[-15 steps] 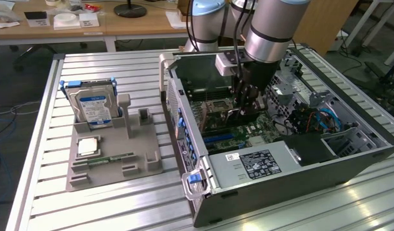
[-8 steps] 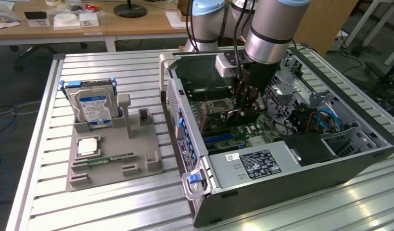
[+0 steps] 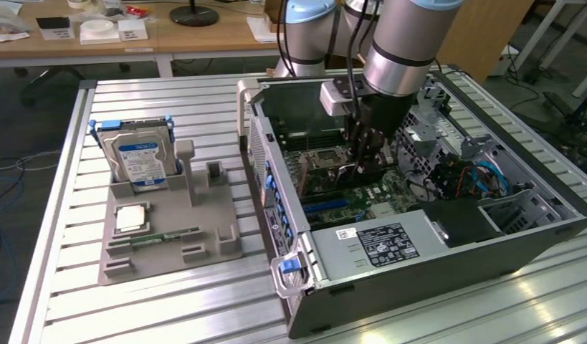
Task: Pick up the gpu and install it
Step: 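Insert the gpu into the slot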
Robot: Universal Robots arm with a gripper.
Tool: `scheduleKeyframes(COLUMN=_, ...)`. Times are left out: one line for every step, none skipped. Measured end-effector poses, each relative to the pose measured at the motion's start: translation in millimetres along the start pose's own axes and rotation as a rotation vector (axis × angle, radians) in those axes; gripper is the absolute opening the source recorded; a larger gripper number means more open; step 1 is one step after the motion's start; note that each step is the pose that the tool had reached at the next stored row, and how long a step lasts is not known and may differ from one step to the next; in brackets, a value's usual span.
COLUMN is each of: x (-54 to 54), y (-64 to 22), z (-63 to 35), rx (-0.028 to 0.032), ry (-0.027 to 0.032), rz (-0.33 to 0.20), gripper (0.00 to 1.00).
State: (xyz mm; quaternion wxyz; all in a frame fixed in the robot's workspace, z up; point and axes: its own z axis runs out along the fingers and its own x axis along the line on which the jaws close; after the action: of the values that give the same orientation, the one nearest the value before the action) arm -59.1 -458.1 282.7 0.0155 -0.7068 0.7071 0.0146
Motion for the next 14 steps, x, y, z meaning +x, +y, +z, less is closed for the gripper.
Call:
scheduleKeyframes(x=0.0, y=0.7, z=0.3, rx=0.0000, ry=-0.0002, rz=0.000, gripper=0.27)
scheduleKeyframes(x=0.0, y=1.3, z=0.6, rx=0.0000, ry=-0.0002, rz=0.000, gripper=0.27)
scheduleKeyframes(x=0.2, y=1.6, z=0.8, rx=0.0000, ry=0.0000, rz=0.000, gripper=0.27)
scheduleKeyframes(x=0.5, y=1.8, z=1.2, rx=0.0000, ry=-0.0001, rz=0.000, gripper=0.27)
scheduleKeyframes(x=0.9, y=1.9, z=1.7, rx=0.0000, ry=-0.0001, rz=0.000, gripper=0.27)
scheduleKeyframes(x=1.3, y=2.1, z=2.2, rx=0.0000, ry=-0.0001, rz=0.000, gripper=0.27)
scheduleKeyframes(x=1.5, y=2.2, z=2.9, rx=0.0000, ry=0.0001, rz=0.000, gripper=0.27)
scheduleKeyframes(x=1.7, y=2.6, z=3.5, rx=-0.0001, ry=0.0001, rz=0.000, gripper=0.27)
scheduleKeyframes(x=1.7, y=2.9, z=3.7, rx=-0.0001, ry=0.0003, rz=0.000, gripper=0.27)
scheduleKeyframes(x=1.8, y=3.4, z=3.9, rx=-0.0002, ry=0.0003, rz=0.000, gripper=0.27)
scheduleKeyframes(x=1.9, y=3.9, z=4.2, rx=0.0000, ry=0.0001, rz=0.000, gripper=0.27)
scheduleKeyframes(x=1.9, y=4.5, z=4.5, rx=0.0000, ry=0.0001, rz=0.000, gripper=0.27)
scheduleKeyframes(x=2.0, y=4.9, z=4.8, rx=-0.0001, ry=0.0001, rz=0.000, gripper=0.27)
scheduleKeyframes(x=2.1, y=5.3, z=5.1, rx=-0.0001, ry=0.0001, rz=0.000, gripper=0.27)
